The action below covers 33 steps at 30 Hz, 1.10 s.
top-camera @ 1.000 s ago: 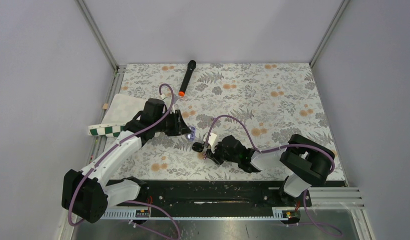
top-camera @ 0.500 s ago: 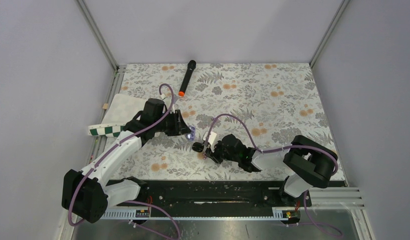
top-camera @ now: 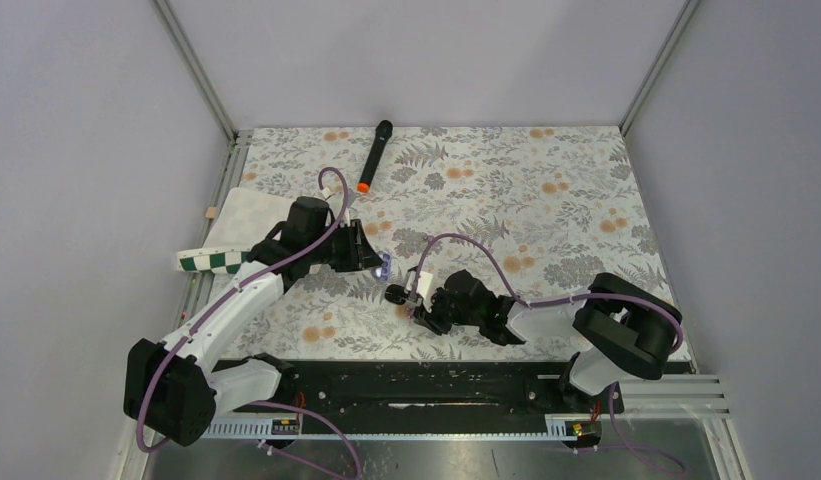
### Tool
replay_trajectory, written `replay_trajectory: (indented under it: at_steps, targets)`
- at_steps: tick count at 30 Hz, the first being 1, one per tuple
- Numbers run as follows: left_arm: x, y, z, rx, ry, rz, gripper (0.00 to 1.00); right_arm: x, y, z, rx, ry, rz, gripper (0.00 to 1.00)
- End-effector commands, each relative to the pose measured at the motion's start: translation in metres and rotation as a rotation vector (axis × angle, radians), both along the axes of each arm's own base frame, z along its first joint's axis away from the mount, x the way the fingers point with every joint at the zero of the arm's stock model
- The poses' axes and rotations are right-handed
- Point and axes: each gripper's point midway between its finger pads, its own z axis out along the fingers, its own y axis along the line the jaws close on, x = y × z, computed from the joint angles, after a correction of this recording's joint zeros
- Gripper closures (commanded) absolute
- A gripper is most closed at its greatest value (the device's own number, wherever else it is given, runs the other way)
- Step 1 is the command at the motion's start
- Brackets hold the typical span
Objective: Insert the wireless bluetooth earbuds into the charging case
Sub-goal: Pick up the right earbud from the center of the board.
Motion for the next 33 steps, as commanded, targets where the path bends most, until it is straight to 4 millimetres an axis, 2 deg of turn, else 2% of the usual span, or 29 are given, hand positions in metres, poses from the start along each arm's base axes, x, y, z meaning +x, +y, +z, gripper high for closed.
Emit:
replay_trajectory:
  at_steps: [1, 6, 13, 21, 27, 33]
  targets:
    - [0.007, -0.003, 0.014, -0.033, -0.048, -0.001, 1.0, 0.003, 0.012, 0.007, 0.018, -0.026, 0.035, 0.59]
    - [0.007, -0.003, 0.014, -0.03, -0.049, 0.003, 1.0, 0.0, 0.015, 0.011, 0.029, -0.049, 0.049, 0.59]
    - [0.007, -0.003, 0.014, -0.036, -0.048, 0.003, 1.0, 0.022, 0.012, 0.005, 0.018, -0.089, -0.069, 0.56]
    - [0.005, -0.001, 0.014, -0.026, -0.056, 0.005, 1.0, 0.025, 0.031, 0.011, 0.068, -0.02, -0.086, 0.57]
    - [0.004, 0.0, 0.013, -0.026, -0.055, 0.004, 1.0, 0.023, 0.038, 0.014, 0.056, 0.026, -0.074, 0.58]
    - [0.003, 0.001, 0.012, -0.024, -0.056, 0.005, 1.0, 0.013, 0.026, 0.014, 0.071, -0.019, -0.026, 0.5]
